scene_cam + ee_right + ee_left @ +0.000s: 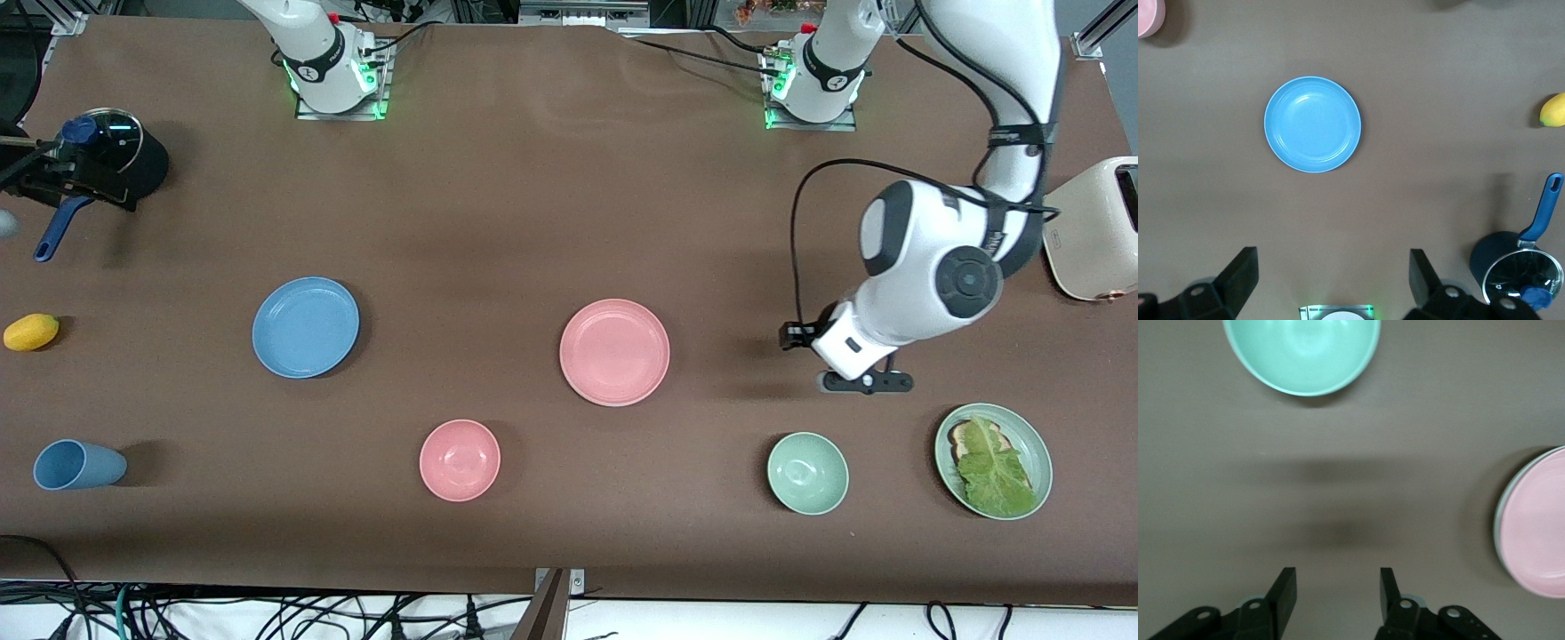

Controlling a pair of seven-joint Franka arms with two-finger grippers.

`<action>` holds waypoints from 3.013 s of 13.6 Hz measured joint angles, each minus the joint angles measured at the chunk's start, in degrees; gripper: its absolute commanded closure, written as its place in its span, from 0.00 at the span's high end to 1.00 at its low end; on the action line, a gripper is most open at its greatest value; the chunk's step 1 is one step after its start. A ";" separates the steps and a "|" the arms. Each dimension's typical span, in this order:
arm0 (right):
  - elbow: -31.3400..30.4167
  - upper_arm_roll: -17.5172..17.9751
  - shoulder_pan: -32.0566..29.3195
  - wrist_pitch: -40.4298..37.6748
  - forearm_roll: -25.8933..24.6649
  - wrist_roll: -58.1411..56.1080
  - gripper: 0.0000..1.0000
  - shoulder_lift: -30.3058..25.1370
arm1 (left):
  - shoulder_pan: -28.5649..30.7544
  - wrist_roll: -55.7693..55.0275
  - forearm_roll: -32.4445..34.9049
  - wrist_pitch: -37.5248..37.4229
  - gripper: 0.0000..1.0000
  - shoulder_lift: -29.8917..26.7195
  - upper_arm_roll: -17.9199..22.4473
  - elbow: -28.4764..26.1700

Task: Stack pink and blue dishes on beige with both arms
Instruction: 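Open the left gripper and withdraw it from the pink plate, then reach the right gripper to the blue plate rim and grasp it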

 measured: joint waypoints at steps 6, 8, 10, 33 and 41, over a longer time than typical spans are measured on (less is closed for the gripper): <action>-0.05 -0.50 -0.82 -0.09 -0.99 0.09 1.00 0.29 | 8.43 12.98 0.00 -4.24 0.62 -0.30 0.82 1.91; -0.23 -0.71 -2.94 0.17 -1.16 0.09 1.00 1.42 | 9.58 13.50 0.00 -11.04 0.62 -0.70 1.02 5.46; -0.96 -1.27 -4.56 2.14 -1.13 0.03 1.00 2.99 | 9.60 12.92 0.06 -18.67 0.63 -1.47 1.36 10.26; -6.05 0.08 -7.31 25.70 17.04 -7.71 0.68 36.82 | 9.97 6.28 6.36 -38.53 1.00 -15.87 1.52 14.62; -6.03 0.12 -8.63 25.65 18.36 -9.43 0.00 38.20 | 9.97 6.27 6.36 -38.64 1.00 -18.55 1.36 16.51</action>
